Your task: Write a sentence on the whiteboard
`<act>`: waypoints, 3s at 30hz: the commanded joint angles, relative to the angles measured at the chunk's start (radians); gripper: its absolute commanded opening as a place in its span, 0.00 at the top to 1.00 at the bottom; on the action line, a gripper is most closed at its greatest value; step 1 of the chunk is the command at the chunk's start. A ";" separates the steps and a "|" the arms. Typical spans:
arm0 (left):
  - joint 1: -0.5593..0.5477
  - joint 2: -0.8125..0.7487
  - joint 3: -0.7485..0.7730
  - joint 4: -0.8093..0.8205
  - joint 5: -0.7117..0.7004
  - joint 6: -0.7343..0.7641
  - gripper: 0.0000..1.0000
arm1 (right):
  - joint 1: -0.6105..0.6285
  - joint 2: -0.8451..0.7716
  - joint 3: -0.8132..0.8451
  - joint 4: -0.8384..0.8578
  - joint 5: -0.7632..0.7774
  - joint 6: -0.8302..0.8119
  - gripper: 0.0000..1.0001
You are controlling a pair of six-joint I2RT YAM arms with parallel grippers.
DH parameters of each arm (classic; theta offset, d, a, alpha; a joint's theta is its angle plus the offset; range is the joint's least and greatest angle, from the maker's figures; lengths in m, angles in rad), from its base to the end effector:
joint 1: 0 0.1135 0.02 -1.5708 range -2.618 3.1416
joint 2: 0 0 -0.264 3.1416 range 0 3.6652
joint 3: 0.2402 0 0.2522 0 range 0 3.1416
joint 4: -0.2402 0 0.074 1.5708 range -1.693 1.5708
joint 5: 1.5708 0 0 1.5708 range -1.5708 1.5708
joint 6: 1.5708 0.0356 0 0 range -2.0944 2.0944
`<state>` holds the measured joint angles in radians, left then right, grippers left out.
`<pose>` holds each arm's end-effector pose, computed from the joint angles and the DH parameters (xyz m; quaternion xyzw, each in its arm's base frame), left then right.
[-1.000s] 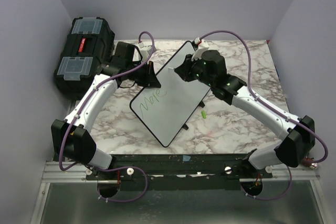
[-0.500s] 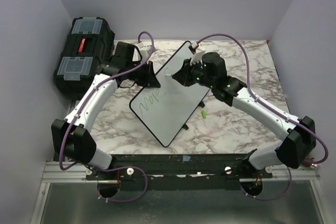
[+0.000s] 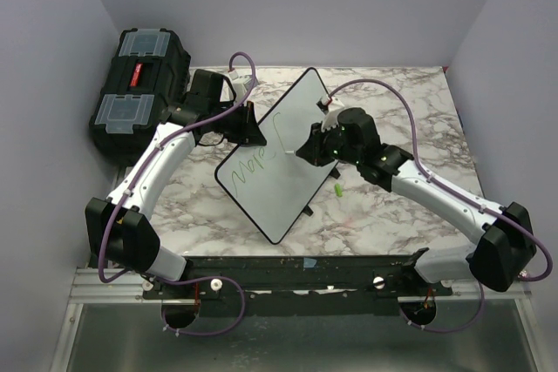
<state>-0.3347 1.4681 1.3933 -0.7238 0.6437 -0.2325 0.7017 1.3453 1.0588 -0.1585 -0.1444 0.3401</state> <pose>0.2888 -0.1231 0.3442 0.1639 0.8716 -0.3813 0.2610 0.2346 0.2050 0.3121 -0.1895 0.8228 0.3178 0.4313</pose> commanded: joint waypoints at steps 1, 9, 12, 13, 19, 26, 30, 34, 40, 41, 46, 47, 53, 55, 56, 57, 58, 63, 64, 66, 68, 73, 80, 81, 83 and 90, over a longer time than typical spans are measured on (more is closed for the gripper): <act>-0.032 0.006 0.002 0.027 -0.035 0.117 1.00 | 0.007 0.010 -0.069 -0.052 -0.004 0.006 0.99; -0.033 0.008 0.002 0.026 -0.036 0.119 1.00 | 0.007 -0.003 -0.061 -0.045 -0.114 0.019 0.99; -0.033 0.010 0.003 0.026 -0.037 0.119 1.00 | 0.008 -0.010 -0.034 -0.019 -0.169 0.031 0.99; -0.033 0.010 0.003 0.025 -0.036 0.119 1.00 | 0.009 -0.015 -0.027 -0.008 -0.179 0.038 0.99; -0.033 0.009 0.003 0.024 -0.036 0.119 1.00 | 0.008 -0.046 0.014 0.092 -0.167 0.099 0.99; -0.035 0.006 0.003 0.024 -0.038 0.121 1.00 | 0.009 -0.044 0.039 0.149 -0.067 0.135 0.99; -0.035 0.004 0.002 0.024 -0.038 0.121 1.00 | 0.008 -0.023 0.051 0.144 -0.006 0.144 0.99; -0.035 0.003 0.003 0.024 -0.038 0.120 1.00 | 0.009 -0.001 0.052 0.140 0.008 0.146 0.99; -0.035 0.003 0.003 0.024 -0.037 0.122 1.00 | 0.010 0.015 0.047 0.138 0.016 0.151 0.99; -0.036 0.003 0.002 0.024 -0.037 0.122 1.00 | 0.009 0.015 0.047 0.135 0.031 0.148 0.99; -0.037 0.005 0.003 0.024 -0.036 0.122 1.00 | 0.008 0.021 0.064 0.090 0.138 0.146 0.99; -0.038 0.003 0.003 0.023 -0.036 0.122 1.00 | 0.008 0.028 0.070 0.079 0.160 0.147 0.99; -0.038 0.007 0.002 0.024 -0.037 0.121 1.00 | 0.008 0.030 0.074 0.069 0.168 0.148 0.99; -0.038 0.007 0.003 0.024 -0.041 0.120 1.00 | 0.008 0.025 0.072 0.065 0.172 0.148 0.99; -0.037 0.006 0.002 0.024 -0.044 0.119 1.00 | 0.010 0.023 0.072 0.061 0.171 0.147 0.99; -0.038 0.006 0.003 0.023 -0.046 0.119 1.00 | 0.009 0.019 0.073 0.055 0.170 0.146 0.99; -0.038 0.008 0.003 0.023 -0.049 0.119 1.00 | 0.009 0.014 0.072 0.050 0.168 0.146 0.99; -0.037 0.004 0.003 0.023 -0.057 0.117 1.00 | 0.008 -0.040 0.060 0.047 0.151 0.154 0.99; -0.038 0.004 0.003 0.023 -0.062 0.116 1.00 | 0.008 -0.049 0.057 0.047 0.151 0.158 0.99; -0.038 0.001 0.001 0.023 -0.065 0.116 1.00 | 0.008 -0.072 0.047 0.047 0.151 0.167 0.99; -0.038 -0.002 0.000 0.024 -0.065 0.116 1.00 | 0.008 -0.088 0.037 0.049 0.155 0.172 0.99; -0.038 -0.003 -0.001 0.024 -0.066 0.116 1.00 | 0.008 -0.102 0.016 0.038 0.227 0.174 0.99; -0.038 -0.002 0.000 0.024 -0.067 0.116 1.00 | 0.008 -0.079 0.021 0.012 0.264 0.155 0.99; -0.037 -0.003 0.000 0.024 -0.067 0.117 1.00 | 0.008 -0.076 0.022 0.011 0.266 0.153 0.99; -0.038 -0.002 0.001 0.024 -0.067 0.117 1.00 | 0.008 -0.071 0.021 0.010 0.269 0.152 0.99; -0.038 0.006 0.006 0.020 -0.065 0.120 1.00 | 0.009 -0.048 0.023 0.022 0.262 0.143 0.99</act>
<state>-0.3492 1.4658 1.3987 -0.7155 0.6441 -0.2134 0.7067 1.2762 1.0882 -0.1268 0.0937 0.4976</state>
